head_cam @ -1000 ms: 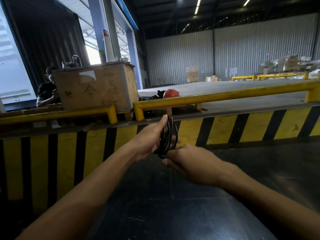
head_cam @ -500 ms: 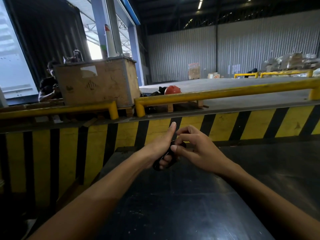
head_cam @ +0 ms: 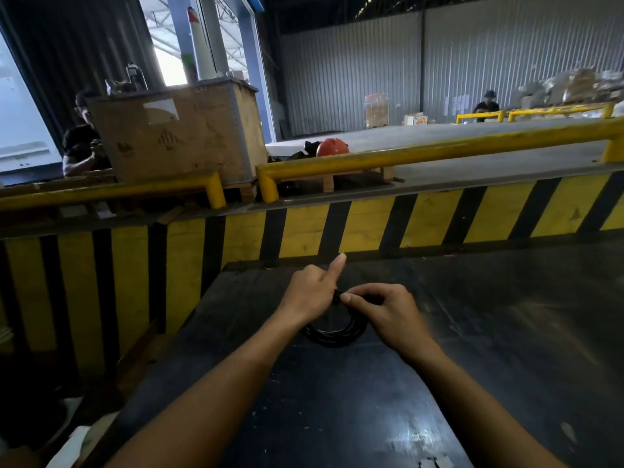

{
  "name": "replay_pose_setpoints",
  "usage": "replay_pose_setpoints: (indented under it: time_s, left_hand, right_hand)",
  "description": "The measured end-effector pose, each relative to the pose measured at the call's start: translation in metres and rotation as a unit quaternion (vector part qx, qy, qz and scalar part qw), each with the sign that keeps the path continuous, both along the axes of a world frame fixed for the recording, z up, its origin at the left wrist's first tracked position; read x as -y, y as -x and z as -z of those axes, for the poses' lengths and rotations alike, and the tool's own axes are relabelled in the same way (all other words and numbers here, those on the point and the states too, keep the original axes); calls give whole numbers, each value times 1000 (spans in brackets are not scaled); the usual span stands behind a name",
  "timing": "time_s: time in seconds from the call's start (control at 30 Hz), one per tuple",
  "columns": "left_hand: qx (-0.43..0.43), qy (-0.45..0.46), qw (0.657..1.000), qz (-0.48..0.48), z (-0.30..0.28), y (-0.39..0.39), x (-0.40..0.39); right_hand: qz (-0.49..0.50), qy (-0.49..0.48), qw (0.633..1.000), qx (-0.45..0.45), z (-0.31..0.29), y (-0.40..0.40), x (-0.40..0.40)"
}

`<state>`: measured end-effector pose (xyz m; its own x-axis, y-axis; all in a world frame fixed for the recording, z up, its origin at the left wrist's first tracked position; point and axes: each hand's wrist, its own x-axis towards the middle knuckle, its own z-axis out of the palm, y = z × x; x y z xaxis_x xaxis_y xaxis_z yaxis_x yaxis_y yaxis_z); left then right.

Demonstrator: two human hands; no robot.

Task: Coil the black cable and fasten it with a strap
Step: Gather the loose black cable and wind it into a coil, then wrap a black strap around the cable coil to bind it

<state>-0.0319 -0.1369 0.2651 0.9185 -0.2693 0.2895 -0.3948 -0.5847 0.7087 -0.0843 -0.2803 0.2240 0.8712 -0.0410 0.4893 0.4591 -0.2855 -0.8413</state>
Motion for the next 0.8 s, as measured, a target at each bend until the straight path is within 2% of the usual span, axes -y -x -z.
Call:
replay_pose_setpoints:
  time_s: [0.2, 0.3, 0.4, 0.47, 0.6, 0.7, 0.8]
  left_hand:
    - [83, -12, 995, 51, 67, 12, 15]
    - [72, -22, 995, 63, 98, 17, 25]
    - [43, -81, 993, 75, 123, 19, 31]
    - [13, -112, 990, 87, 136, 19, 30]
    - [-58, -160, 982, 86, 159, 15, 22]
    - [-89, -190, 975, 78, 174, 15, 17]
    - [-116, -205, 969, 74, 185, 16, 14]
  right_hand:
    - [29, -46, 997, -57, 46, 14, 16]
    - [42, -54, 994, -89, 77, 21, 26]
    - [78, -100, 975, -180, 117, 25, 48]
    - [120, -45, 957, -259, 150, 28, 71]
    - [152, 184, 884, -403, 215, 38, 110]
    - [139, 260, 842, -452, 250, 48, 116]
    - [139, 285, 833, -454, 263, 53, 112]
